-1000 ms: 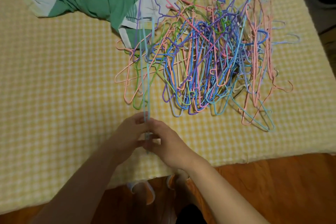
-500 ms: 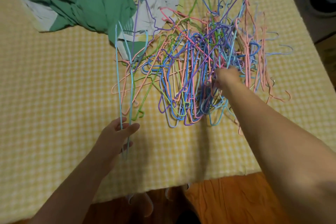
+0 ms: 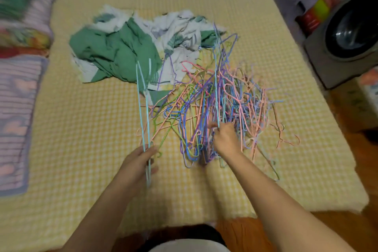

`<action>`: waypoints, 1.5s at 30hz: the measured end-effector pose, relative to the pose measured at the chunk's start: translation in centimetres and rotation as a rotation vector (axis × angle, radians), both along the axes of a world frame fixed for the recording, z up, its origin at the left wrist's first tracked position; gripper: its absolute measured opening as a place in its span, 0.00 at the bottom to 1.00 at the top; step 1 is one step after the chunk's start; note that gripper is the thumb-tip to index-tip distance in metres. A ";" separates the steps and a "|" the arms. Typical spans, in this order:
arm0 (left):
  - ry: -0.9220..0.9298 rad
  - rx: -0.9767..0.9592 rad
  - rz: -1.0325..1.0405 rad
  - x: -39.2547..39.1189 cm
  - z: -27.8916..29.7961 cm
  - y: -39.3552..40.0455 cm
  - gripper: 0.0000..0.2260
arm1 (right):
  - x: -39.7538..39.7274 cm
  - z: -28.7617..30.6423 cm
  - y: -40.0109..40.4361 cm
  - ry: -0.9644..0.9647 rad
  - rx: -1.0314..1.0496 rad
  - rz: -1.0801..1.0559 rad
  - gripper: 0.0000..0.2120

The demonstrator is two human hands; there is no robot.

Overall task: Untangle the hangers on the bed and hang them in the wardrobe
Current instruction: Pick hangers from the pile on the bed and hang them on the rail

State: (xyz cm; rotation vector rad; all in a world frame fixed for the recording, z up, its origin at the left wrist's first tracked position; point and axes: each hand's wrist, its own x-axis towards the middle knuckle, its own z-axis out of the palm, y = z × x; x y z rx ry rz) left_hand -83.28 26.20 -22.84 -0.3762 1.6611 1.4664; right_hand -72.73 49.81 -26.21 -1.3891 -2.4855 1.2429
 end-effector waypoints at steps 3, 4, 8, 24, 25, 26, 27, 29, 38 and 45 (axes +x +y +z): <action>-0.041 0.012 0.091 0.6 2.0 -0.3 0.10 | 3.3 0.7 -4.9 0.030 -0.121 -0.037 0.16; -0.047 0.005 0.113 0.7 2.4 -0.5 0.09 | 4.6 1.0 -6.5 0.028 -0.127 -0.061 0.15; -0.086 -0.001 0.159 0.8 3.5 -0.8 0.06 | 8.4 2.0 -8.2 -0.028 0.002 -0.050 0.16; -0.060 0.054 0.018 -2.7 7.1 1.2 0.09 | 3.1 13.4 7.7 0.167 -0.025 -0.017 0.14; -0.065 0.055 0.017 -2.8 7.2 1.1 0.09 | 2.8 13.2 8.5 0.174 -0.075 -0.057 0.11; -0.071 0.063 0.017 -2.9 7.2 1.1 0.08 | 2.5 13.4 9.3 0.154 -0.046 -0.089 0.10; -0.075 0.073 0.018 -2.9 7.2 1.1 0.08 | 2.2 13.5 10.2 0.120 0.005 -0.115 0.12; -0.081 0.092 0.028 -2.9 7.2 0.9 0.08 | 1.6 15.3 10.9 -0.015 0.171 -0.107 0.19; -0.064 0.134 0.108 -3.3 7.2 1.6 0.10 | 2.1 24.5 7.0 0.459 0.205 -0.188 0.12; -0.073 0.201 0.076 -3.1 7.4 4.1 0.11 | 5.1 26.8 5.7 0.464 0.100 -0.227 0.12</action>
